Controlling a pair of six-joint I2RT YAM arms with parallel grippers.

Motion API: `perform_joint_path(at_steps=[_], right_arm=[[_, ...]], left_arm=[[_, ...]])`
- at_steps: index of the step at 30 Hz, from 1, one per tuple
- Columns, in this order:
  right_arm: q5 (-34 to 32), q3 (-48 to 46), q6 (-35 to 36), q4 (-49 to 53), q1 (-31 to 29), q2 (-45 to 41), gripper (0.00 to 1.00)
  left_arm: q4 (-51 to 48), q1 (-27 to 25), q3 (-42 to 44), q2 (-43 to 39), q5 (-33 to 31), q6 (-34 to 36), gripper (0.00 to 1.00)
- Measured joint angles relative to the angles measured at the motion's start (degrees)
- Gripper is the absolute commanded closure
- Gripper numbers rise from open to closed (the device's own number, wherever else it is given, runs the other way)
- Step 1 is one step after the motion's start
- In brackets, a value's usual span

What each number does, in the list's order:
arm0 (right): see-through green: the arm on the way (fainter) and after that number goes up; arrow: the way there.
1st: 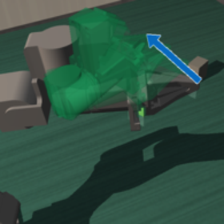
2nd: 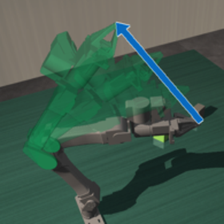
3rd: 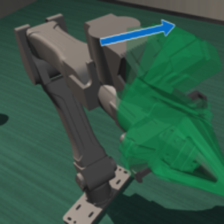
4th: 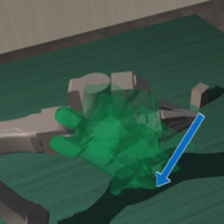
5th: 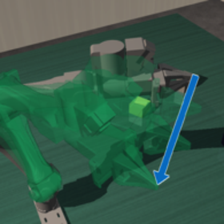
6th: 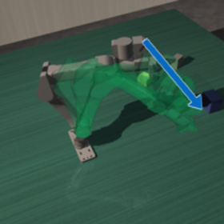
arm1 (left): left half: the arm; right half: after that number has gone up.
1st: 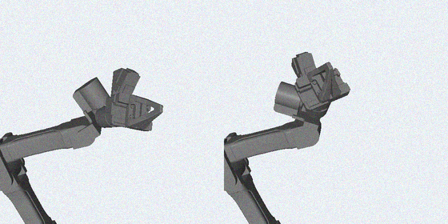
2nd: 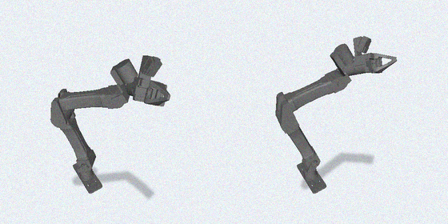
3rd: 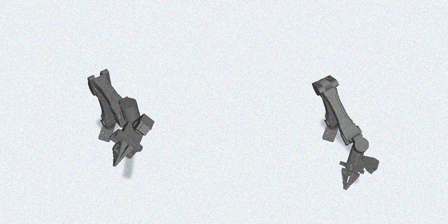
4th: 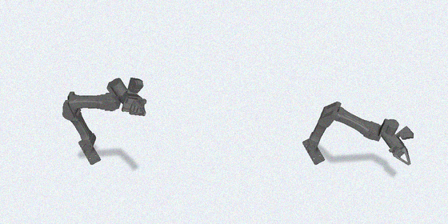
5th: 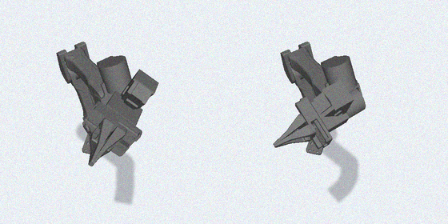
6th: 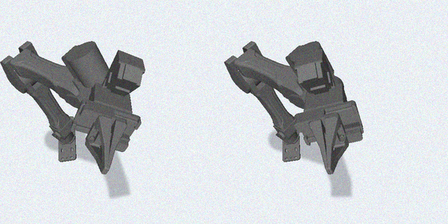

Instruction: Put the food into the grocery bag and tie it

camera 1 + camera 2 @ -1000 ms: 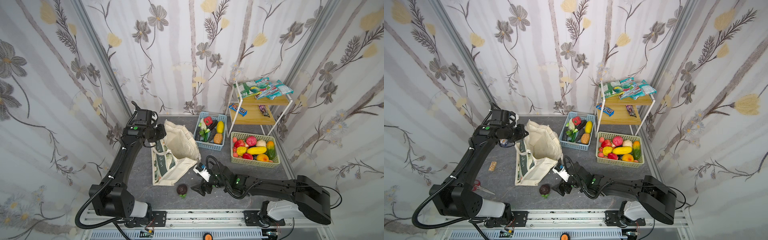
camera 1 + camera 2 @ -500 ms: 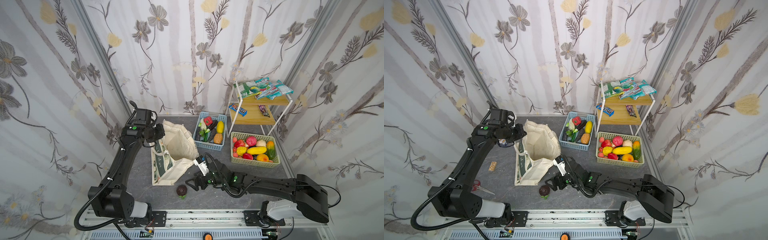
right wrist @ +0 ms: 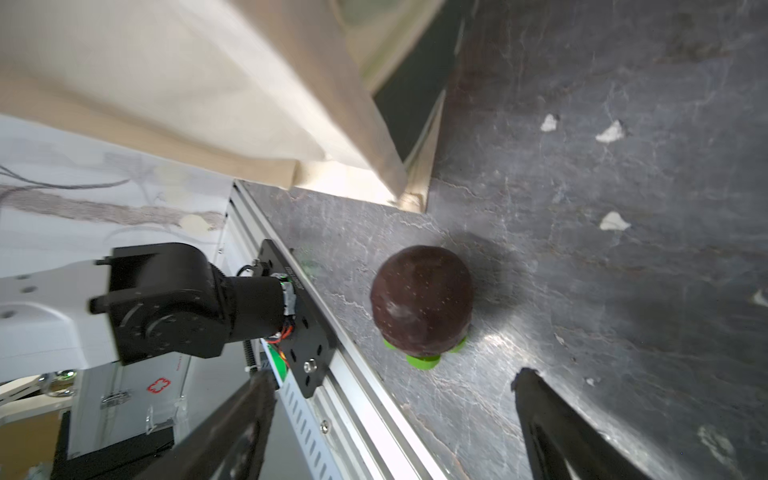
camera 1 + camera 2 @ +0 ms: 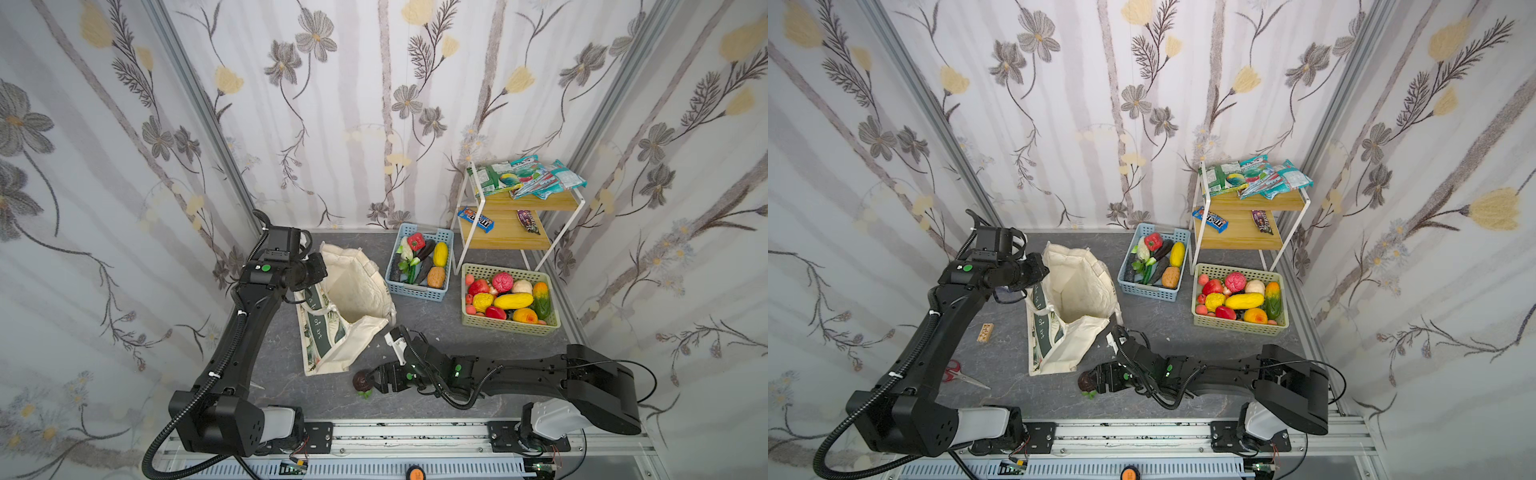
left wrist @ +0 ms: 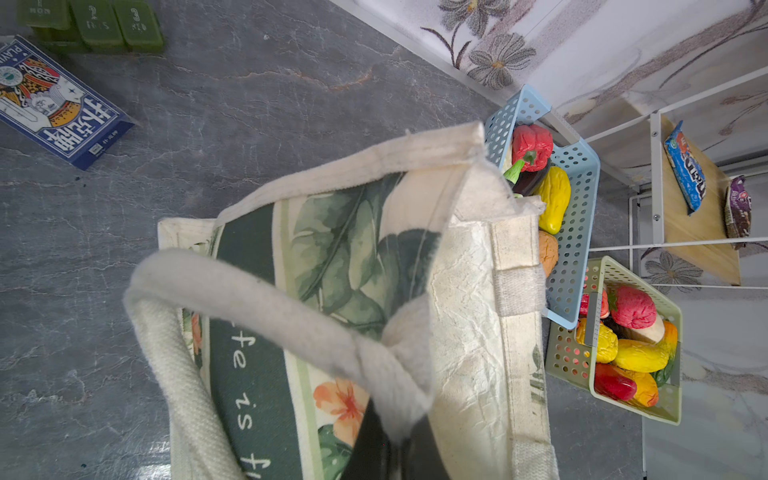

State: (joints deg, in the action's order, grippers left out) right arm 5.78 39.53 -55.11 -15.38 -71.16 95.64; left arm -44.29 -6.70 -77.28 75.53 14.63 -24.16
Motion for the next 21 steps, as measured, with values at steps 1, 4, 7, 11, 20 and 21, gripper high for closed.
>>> perform_joint_path(at_steps=[1, 4, 7, 11, 20, 21], right_arm=[[-0.8, 0.2, -0.3, -0.2, -0.5, 1.0, 0.11], [-3.5, 1.6, -0.8, -0.2, -1.7, 3.2, 0.11], [-5.1, 2.9, -1.4, -0.6, -2.5, 5.2, 0.11], [-7.8, 7.2, -1.9, -0.2, -4.0, 8.9, 0.13], [-11.1, 12.8, -2.9, 2.5, -6.0, 14.6, 0.15], [-11.5, 12.8, -3.0, 3.1, -6.1, 15.1, 0.16]], left_arm=[[0.3, 0.0, 0.4, -0.2, 0.0, -0.1, 1.0], [0.9, 0.0, 1.0, -0.6, 0.0, -0.2, 1.0], [1.1, 0.0, 1.4, -0.9, 0.0, -0.2, 1.0], [1.1, 0.0, 1.6, -1.0, 0.0, 0.2, 1.0], [0.9, 0.3, 2.2, -2.3, 0.2, 0.9, 1.0], [0.9, 0.5, 2.3, -2.5, 0.2, 1.0, 1.0]])
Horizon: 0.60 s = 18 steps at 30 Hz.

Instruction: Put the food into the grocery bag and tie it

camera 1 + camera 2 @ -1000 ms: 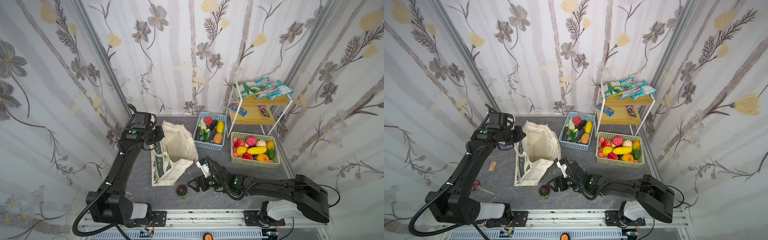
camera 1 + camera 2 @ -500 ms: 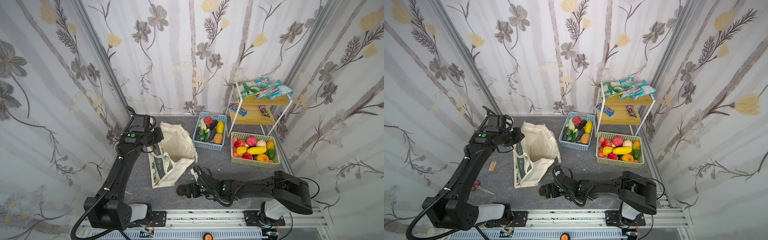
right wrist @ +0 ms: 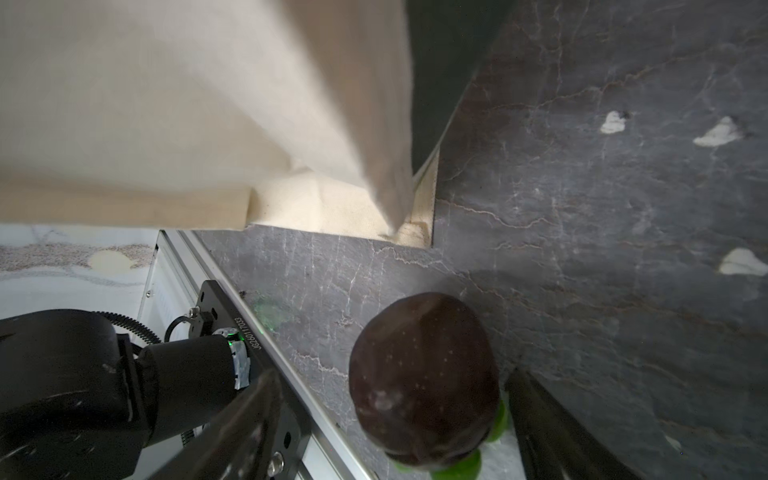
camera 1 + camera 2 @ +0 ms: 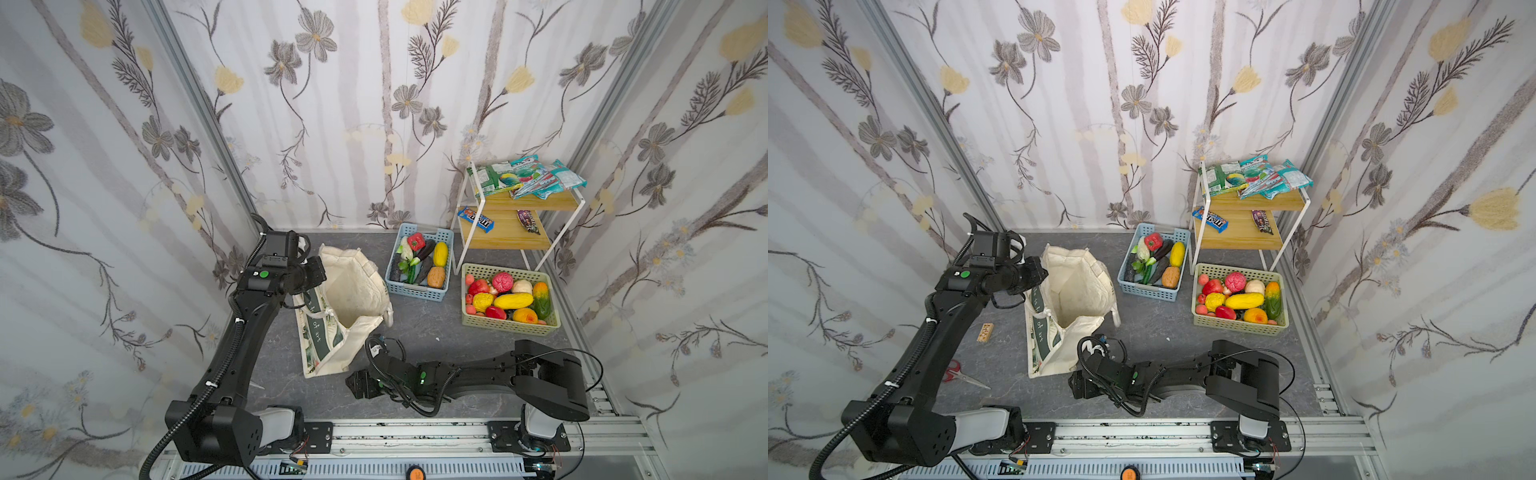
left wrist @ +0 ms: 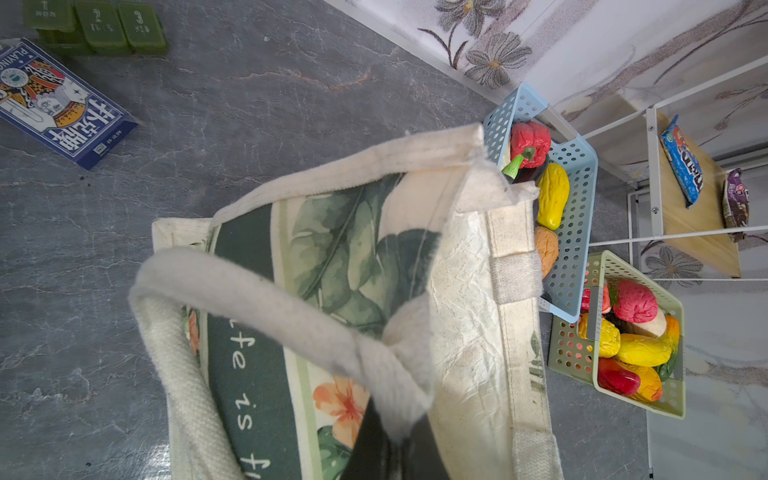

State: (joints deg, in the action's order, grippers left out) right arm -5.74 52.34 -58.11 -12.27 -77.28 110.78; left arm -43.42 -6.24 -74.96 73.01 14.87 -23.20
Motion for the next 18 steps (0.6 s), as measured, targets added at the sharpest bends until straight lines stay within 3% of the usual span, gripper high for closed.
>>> perform_joint_path(at_steps=[13, 18], right_arm=[[-5.1, 2.5, -0.3, 1.7, -1.0, 4.7, 0.17], [-6.7, 3.5, 0.5, 1.4, -0.9, 6.0, 0.24]], left_arm=[[-0.4, 1.0, 1.2, -2.1, 0.8, 0.5, 1.0], [-0.5, 1.0, 1.2, -2.0, 0.9, 0.5, 1.0]])
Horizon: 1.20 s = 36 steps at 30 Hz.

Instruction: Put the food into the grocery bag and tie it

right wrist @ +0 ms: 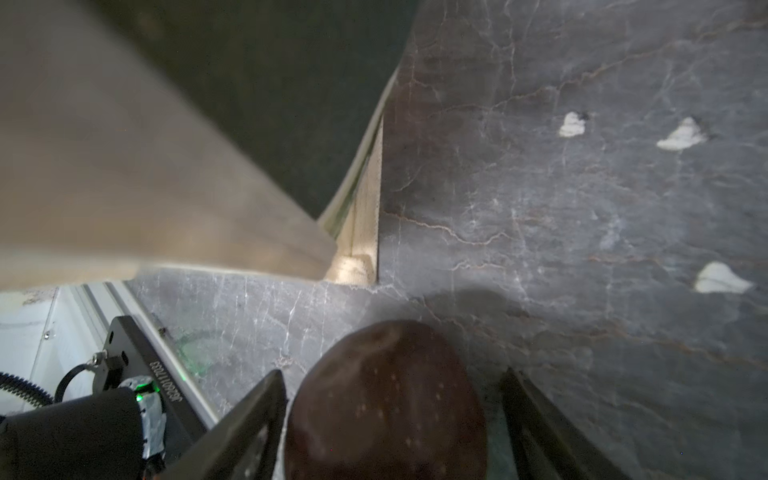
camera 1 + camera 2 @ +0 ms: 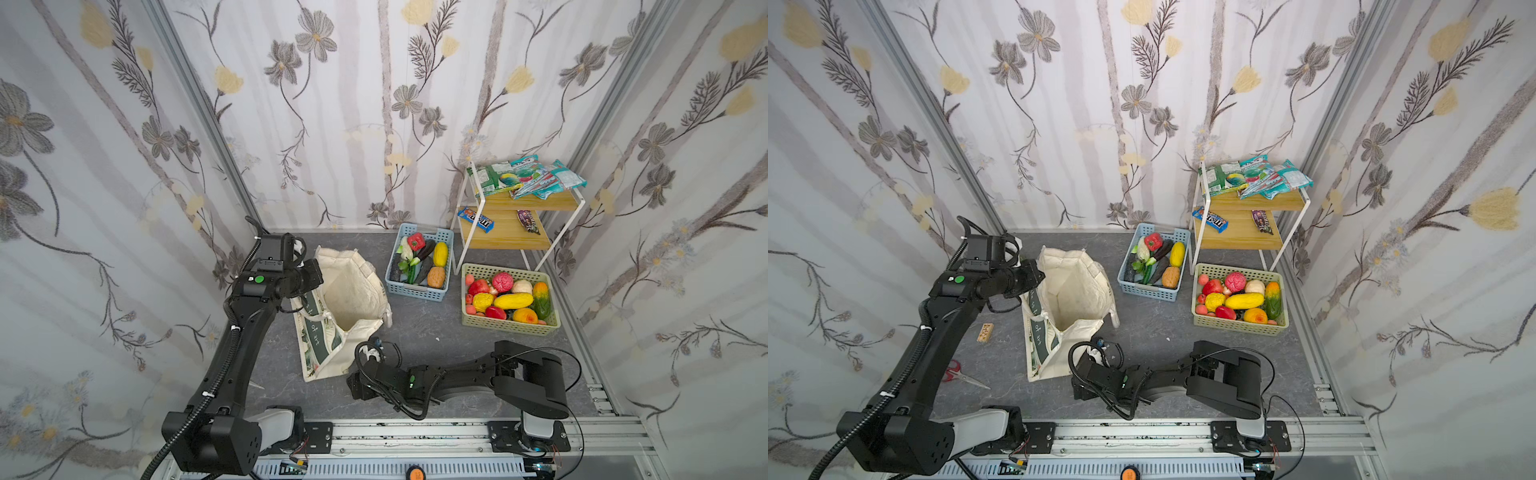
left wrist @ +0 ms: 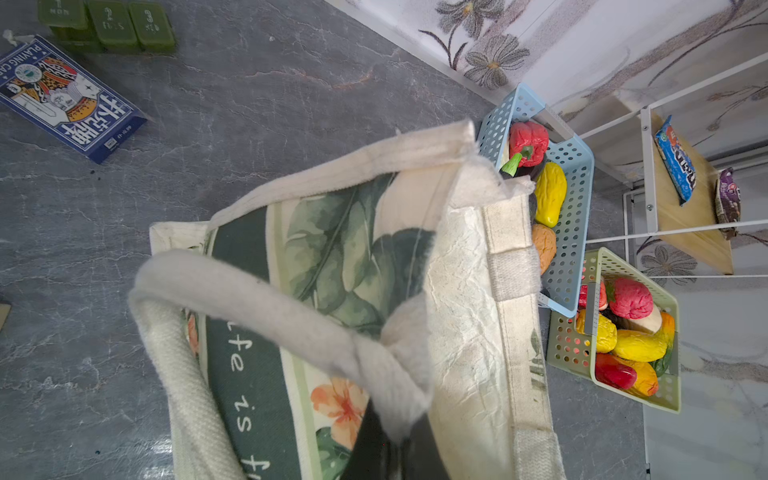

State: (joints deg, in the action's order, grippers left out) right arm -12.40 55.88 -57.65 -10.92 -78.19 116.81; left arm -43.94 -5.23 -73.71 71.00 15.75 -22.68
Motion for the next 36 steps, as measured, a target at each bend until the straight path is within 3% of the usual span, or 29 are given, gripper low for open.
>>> perform_joint_path(at_steps=[10, 23, 36], right_arm=[[-1.0, -2.5, 0.1, -2.3, 0.0, -0.7, 0.35], [-1.5, -8.9, 0.3, 5.7, 1.5, -13.6, 0.36], [-3.5, -18.6, 4.3, 13.9, 15.1, -36.4, 0.36]], left_arm=[[0.4, 0.1, 0.0, 0.7, 0.4, 0.2, 1.0], [1.7, 0.0, -0.1, 2.4, 3.9, 0.3, 1.0], [3.9, -1.7, 1.4, 3.0, 7.7, 0.8, 1.0]])
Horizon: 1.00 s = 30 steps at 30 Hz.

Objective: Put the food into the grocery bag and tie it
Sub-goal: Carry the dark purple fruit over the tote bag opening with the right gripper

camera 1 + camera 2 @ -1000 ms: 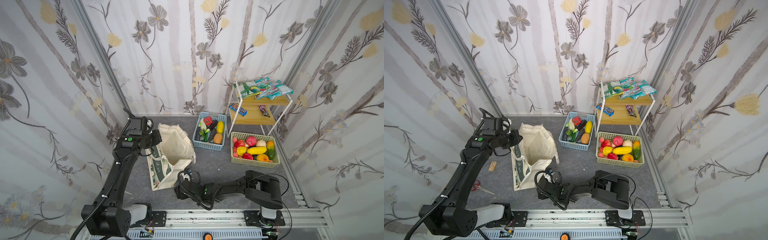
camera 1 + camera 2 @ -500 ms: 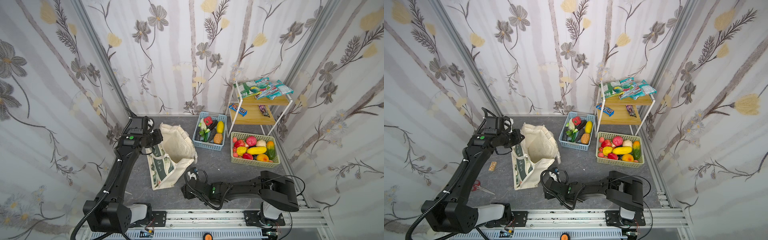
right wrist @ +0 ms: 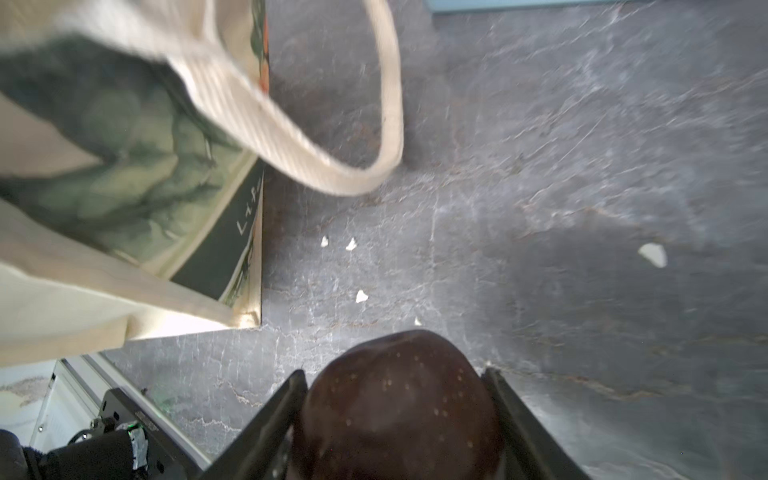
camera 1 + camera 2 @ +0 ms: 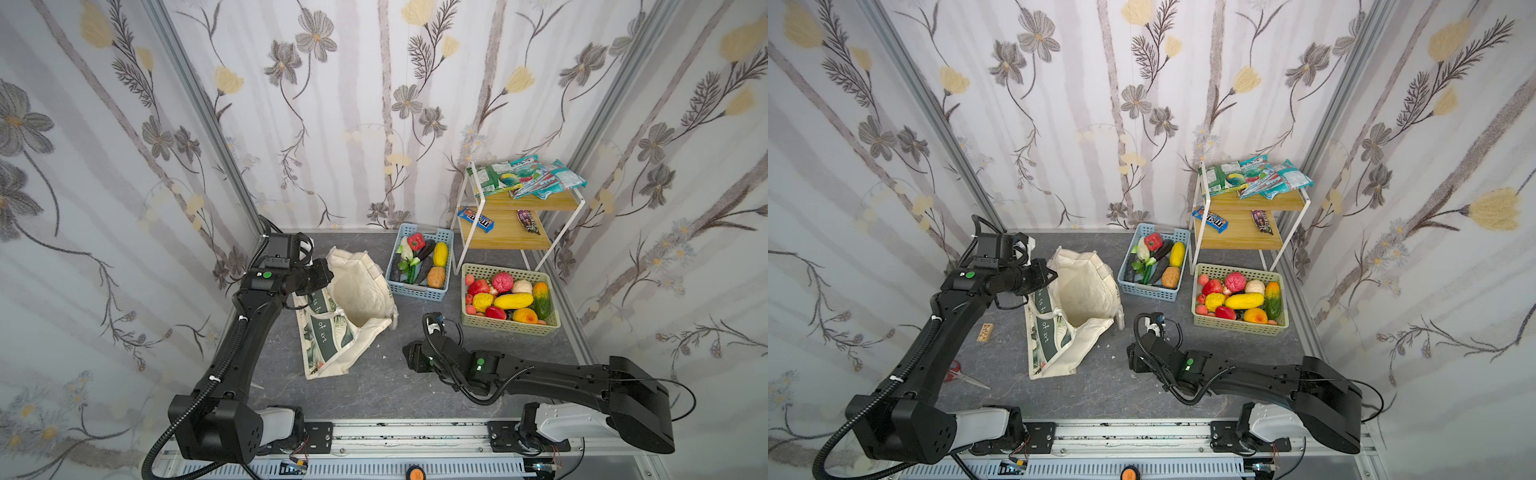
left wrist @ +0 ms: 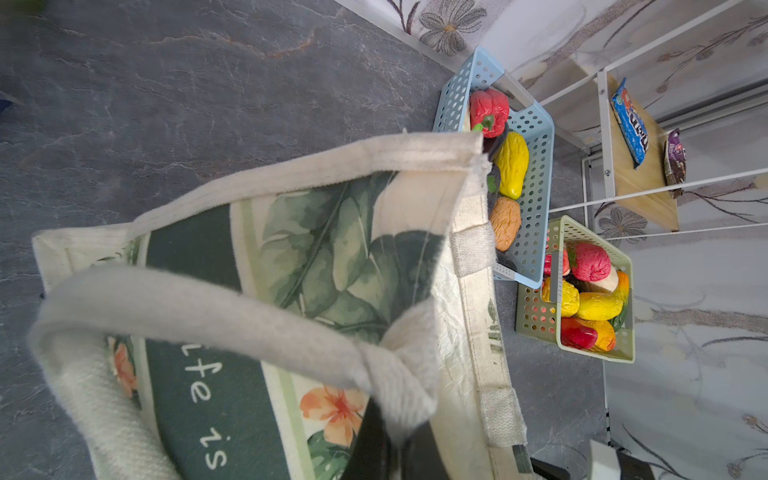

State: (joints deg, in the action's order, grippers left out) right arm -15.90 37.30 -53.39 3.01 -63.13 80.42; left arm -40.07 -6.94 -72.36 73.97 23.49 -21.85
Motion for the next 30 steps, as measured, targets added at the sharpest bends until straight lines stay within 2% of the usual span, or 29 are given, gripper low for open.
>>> perform_joint_path(at_steps=[5, 11, 19, 30], right_arm=[[-0.3, 4.7, 5.8, 4.0, 6.9, -3.5, 0.35], [0.6, 16.4, 13.7, 5.4, 12.2, -0.3, 0.35], [6.4, 30.9, 20.7, 6.3, 12.8, 13.1, 0.34], [13.4, 36.4, 26.9, 6.3, 9.8, 23.0, 0.35]], left_arm=[[1.3, -1.7, 0.9, -0.2, 0.7, -0.7, 1.0], [2.6, -4.5, 1.1, -0.2, 1.4, -2.4, 1.0], [3.7, -6.8, 0.1, -0.4, 2.6, -5.4, 1.0], [4.7, -9.1, -1.2, 1.0, 2.9, -7.3, 1.0]])
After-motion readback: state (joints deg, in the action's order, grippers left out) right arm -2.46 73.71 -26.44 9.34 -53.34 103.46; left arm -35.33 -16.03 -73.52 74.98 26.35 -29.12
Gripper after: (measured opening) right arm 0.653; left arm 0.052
